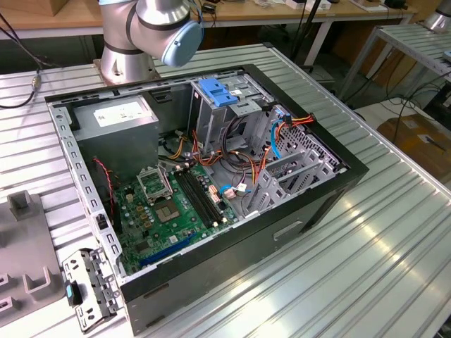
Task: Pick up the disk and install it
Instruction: 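Pick up the disk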
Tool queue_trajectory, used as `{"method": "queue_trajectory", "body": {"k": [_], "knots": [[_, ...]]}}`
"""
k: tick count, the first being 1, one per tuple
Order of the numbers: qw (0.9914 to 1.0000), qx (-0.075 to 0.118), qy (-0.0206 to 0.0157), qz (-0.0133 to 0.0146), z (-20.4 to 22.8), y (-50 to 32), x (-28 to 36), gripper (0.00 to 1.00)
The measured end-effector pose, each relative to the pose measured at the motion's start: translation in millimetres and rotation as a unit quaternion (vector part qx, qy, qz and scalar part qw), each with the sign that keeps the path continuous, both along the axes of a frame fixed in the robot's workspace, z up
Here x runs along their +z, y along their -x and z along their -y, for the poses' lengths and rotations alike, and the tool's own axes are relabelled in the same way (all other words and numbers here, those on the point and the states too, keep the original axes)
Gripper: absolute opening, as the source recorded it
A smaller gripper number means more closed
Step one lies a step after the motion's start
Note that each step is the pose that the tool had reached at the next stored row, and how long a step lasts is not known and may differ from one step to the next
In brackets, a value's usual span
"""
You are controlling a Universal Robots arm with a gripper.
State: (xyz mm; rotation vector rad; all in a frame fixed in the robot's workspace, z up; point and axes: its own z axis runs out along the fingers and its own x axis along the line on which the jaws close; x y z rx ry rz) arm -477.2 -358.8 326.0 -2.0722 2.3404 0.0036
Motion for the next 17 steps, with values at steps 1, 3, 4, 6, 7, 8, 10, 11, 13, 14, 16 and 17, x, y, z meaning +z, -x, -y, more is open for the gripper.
{"method": "queue_trajectory", "body": {"k": [1,3,4,6,7,8,10,11,13,14,16,17], "knots": [[1.00000,0.000,0.0000,0.0000,0.0,0.0,0.0,0.54],[1.00000,0.000,0.0000,0.0000,0.0,0.0,0.0,0.54],[1.00000,0.000,0.0000,0.0000,0.0,0.0,0.0,0.54],[1.00000,0.000,0.0003,0.0002,0.0,0.0,-0.3,0.54],[1.00000,0.000,0.0009,0.0005,0.0,0.0,-0.7,0.54],[1.00000,0.000,0.0018,0.0008,0.0,0.0,-1.4,0.54],[1.00000,0.000,0.0027,0.0009,0.0,0.0,-3.7,0.54],[1.00000,0.000,0.0028,0.0010,0.0,0.0,-5.3,0.54],[1.00000,0.000,0.0029,0.0010,0.0,0.0,-8.0,0.54],[1.00000,0.000,0.0029,0.0010,0.0,0.0,-10.9,0.54],[1.00000,0.000,0.0029,0.0004,0.0,0.0,-14.7,0.54],[1.00000,0.000,0.0029,-0.0007,-0.1,-0.3,-17.4,0.54]]}}
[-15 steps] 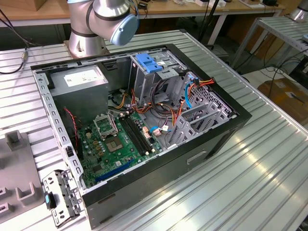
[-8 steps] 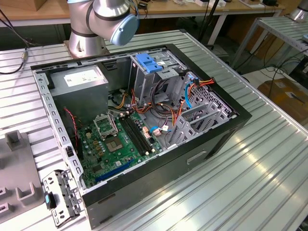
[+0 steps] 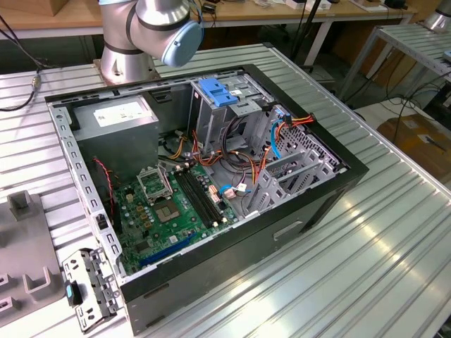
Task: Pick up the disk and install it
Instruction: 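Pick up the disk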
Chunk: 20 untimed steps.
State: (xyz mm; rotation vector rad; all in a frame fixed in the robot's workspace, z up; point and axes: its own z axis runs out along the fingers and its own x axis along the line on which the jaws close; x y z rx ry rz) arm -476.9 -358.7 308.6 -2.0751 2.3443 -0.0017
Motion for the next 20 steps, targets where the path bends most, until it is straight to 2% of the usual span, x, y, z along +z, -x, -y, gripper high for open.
{"method": "queue_trajectory", "body": {"k": [6,9,14,20], "knots": [[0.99998,-0.001,0.0000,-0.0069,0.1,-1.1,-6.7,0.54],[0.99997,-0.001,0.0000,-0.0071,0.1,-1.1,-7.7,0.54],[0.99997,-0.001,0.0000,-0.0072,0.0,-1.2,-13.0,0.54],[0.99997,-0.001,0.0000,-0.0072,1.5,-1.2,-14.3,0.54]]}}
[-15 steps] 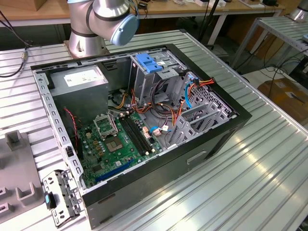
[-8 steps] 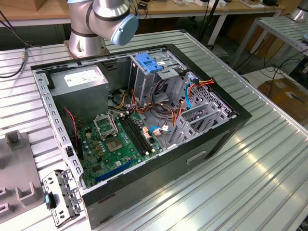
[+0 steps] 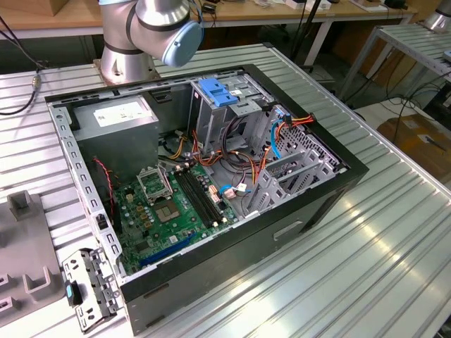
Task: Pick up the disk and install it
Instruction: 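Pick up the disk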
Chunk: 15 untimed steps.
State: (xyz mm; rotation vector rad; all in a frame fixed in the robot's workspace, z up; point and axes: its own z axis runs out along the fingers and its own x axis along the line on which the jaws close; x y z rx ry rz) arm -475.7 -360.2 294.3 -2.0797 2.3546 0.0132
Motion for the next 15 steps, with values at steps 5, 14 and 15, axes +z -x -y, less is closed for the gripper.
{"method": "queue_trajectory", "body": {"k": [5,14,15], "knots": [[1.00000,0.000,0.0000,0.0000,1.1,0.0,-0.2,0.54],[1.00000,0.000,0.0000,0.0000,4.5,0.0,-0.5,0.54],[1.00000,0.000,0.0000,0.0000,4.5,0.0,-0.5,0.54]]}}
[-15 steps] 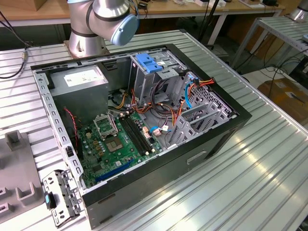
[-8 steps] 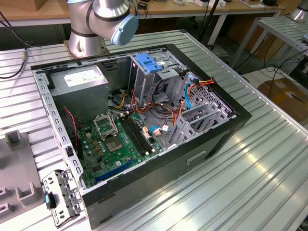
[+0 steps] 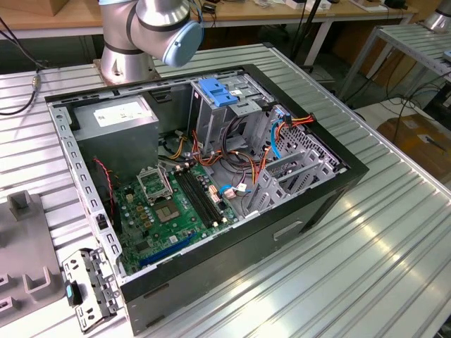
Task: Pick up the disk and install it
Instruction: 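Pick up the disk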
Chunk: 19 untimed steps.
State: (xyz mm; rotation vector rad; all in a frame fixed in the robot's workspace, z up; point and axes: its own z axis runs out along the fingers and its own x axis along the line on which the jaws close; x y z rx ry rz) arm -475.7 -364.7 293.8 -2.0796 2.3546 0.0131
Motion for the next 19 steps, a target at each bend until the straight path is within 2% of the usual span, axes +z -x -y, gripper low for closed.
{"method": "queue_trajectory", "body": {"k": [10,11,15,16,19], "knots": [[1.00000,0.000,0.0000,0.0000,-0.2,-0.3,-0.2,0.53],[1.00000,0.000,0.0000,0.0000,-0.2,-0.3,-0.2,0.45],[1.00000,0.000,0.0000,-0.0001,-0.2,-0.3,-0.2,0.44],[1.00000,0.000,0.0000,-0.0001,-0.2,-0.3,-0.2,0.38],[1.00000,0.000,0.0000,0.0000,-0.2,-0.3,-0.2,0.38]]}}
